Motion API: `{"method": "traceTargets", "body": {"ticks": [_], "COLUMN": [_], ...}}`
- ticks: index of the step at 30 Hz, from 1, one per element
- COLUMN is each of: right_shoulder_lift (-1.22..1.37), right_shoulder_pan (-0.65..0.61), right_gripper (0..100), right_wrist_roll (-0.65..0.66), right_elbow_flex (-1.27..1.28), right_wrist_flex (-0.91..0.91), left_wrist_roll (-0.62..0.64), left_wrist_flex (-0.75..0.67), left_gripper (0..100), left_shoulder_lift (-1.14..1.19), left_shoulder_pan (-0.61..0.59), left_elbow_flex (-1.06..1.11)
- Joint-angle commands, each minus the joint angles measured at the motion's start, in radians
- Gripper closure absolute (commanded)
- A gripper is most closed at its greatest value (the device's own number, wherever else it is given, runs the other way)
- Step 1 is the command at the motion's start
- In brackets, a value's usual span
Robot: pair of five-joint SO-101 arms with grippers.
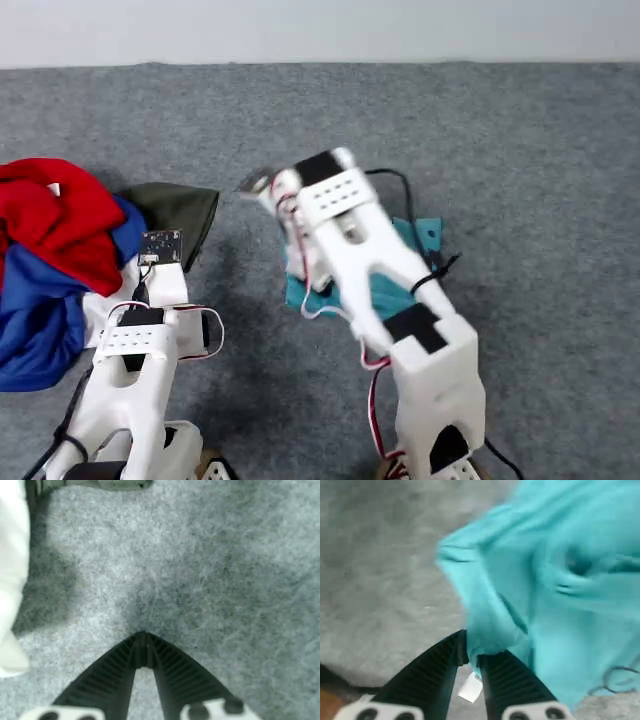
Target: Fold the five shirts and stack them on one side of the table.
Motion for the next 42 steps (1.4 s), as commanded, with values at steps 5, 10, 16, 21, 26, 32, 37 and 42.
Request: {"method": "traceTargets", "body": {"ticks": [5, 10, 16, 21, 26, 32, 37, 42], "right_shoulder_lift": [-0.071, -0.085, -0.096, -0.091, -0.068, -0.045, -0.054, -0.087], "right_shoulder_pan": [-0.173, -0.119, 0.059, 0.153, 0.182, -0.007, -0.105, 0.013], "right_gripper": [80.8, 79.4, 79.4, 80.5, 94.3, 98.8, 98.8, 98.9], "right_wrist_roll": [-0.015, -0.031, -0.029, -0.028, -0.005, -0.032, -0.034, -0.034], "right_elbow_flex": [0.015, -0.048, -0.144, -0.14, -0.049, 0.172, 0.175, 0.081], "right_wrist_flex": [0.038, 0.042, 0.042, 0.042, 0.042, 0.035, 0.005, 0.047], "left_wrist_roll": [-0.012, -0.012, -0.012, -0.012, -0.012, -0.012, -0.012, -0.012], "left_wrist_flex": [0.028, 0.028, 0.028, 0.028, 0.028, 0.028, 0.028, 0.028], "left_gripper": [98, 98, 98, 98, 98, 98, 98, 98], "left_shoulder_lift": [0.0, 0.0, 0.0, 0.0, 0.0, 0.0, 0.0, 0.0], "left_shoulder_pan": [0.012, 0.012, 0.012, 0.012, 0.012, 0.012, 0.012, 0.012], "left_elbow_flex": [0.01, 0.01, 0.01, 0.01, 0.01, 0.01, 0.01, 0.01]}}
